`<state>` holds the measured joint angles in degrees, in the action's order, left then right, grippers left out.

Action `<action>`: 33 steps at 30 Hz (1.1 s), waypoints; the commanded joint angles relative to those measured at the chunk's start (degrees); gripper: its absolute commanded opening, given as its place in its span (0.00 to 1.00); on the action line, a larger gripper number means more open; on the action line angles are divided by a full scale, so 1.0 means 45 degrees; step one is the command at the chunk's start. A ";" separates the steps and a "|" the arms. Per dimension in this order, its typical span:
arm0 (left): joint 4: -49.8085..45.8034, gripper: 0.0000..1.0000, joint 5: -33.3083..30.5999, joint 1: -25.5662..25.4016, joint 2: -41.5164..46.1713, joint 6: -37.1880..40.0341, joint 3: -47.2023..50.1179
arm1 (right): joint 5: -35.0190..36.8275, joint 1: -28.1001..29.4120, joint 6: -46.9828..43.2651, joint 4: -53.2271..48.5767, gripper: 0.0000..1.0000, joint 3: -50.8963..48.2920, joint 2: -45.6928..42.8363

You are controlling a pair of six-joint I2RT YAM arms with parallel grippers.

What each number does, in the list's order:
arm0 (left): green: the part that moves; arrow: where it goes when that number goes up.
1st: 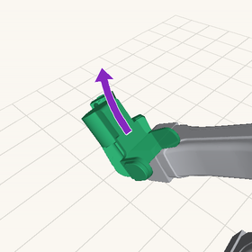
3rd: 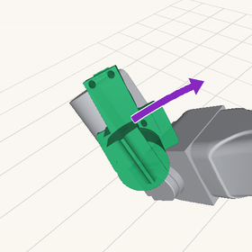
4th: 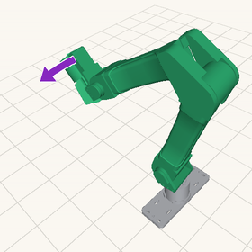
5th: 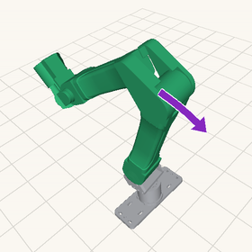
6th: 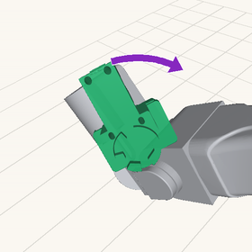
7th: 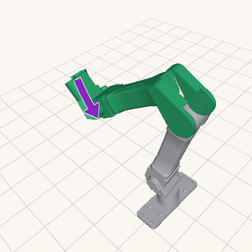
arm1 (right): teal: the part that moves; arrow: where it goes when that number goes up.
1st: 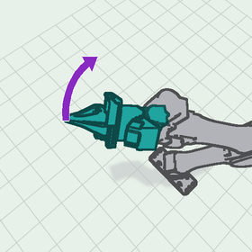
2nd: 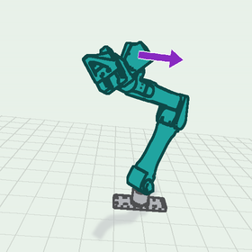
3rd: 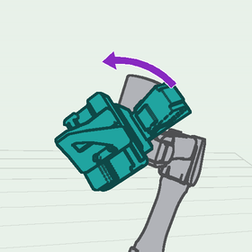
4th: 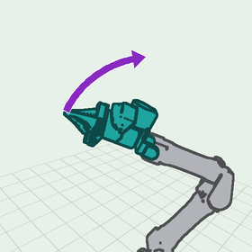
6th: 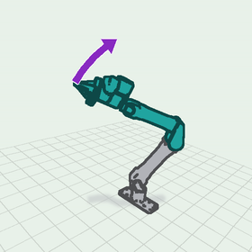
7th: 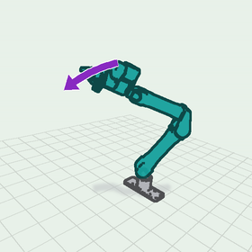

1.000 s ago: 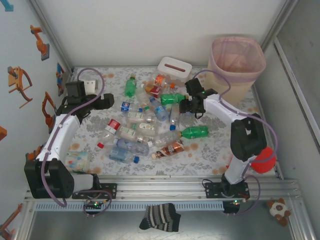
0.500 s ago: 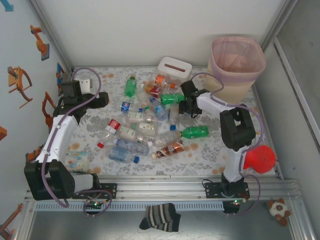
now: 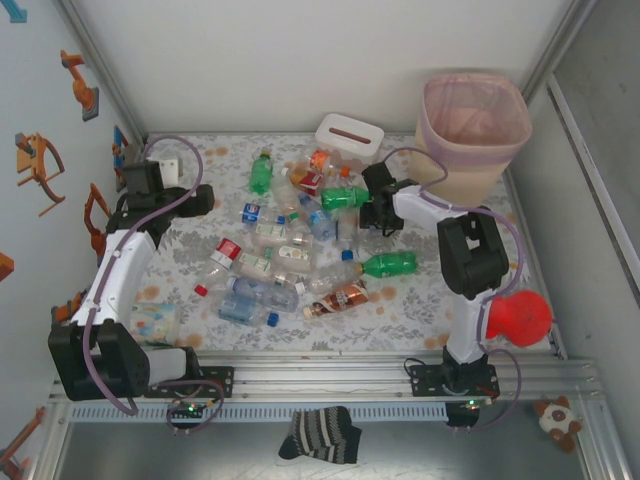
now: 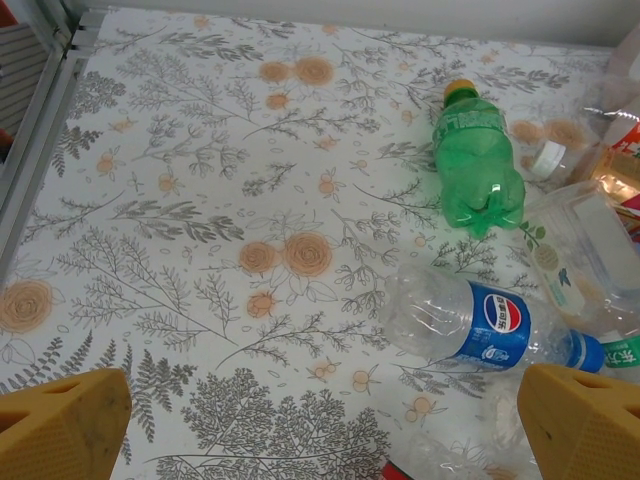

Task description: Put the plastic bottles in the bin

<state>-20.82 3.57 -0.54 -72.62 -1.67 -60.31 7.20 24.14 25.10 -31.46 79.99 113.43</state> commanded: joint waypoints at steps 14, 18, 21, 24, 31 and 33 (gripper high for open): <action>0.0090 0.99 -0.0171 0.0153 0.0649 0.0057 0.0044 | 0.0507 -0.0032 -0.1333 -0.2943 0.64 0.2639 -0.3313; 0.0131 0.99 0.0016 0.0274 0.0649 -0.0068 0.0028 | 0.0524 -0.0108 -0.1920 -0.3574 0.64 0.4216 -0.3564; 0.0183 0.99 0.0035 0.0333 0.0688 -0.0132 0.0078 | 0.0417 -0.0266 -0.2314 -0.3835 0.64 0.5664 -0.3514; 0.0221 0.99 0.0021 0.0353 0.0727 -0.0190 0.0102 | 0.0602 -0.0494 -0.2812 -0.4043 0.65 0.7314 -0.3250; 0.0379 0.99 -0.0157 0.0485 0.0897 -0.0246 0.0220 | 0.0630 -0.1538 -0.3797 -0.4081 0.65 1.0990 -0.1993; 0.0381 0.99 -0.0240 0.0507 0.0911 -0.0270 0.0246 | 0.0701 -0.1866 -0.4217 -0.3776 0.66 1.1620 -0.1661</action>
<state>-20.05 2.68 1.26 -70.02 -2.15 -59.90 8.95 17.52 10.22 -48.82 128.73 103.22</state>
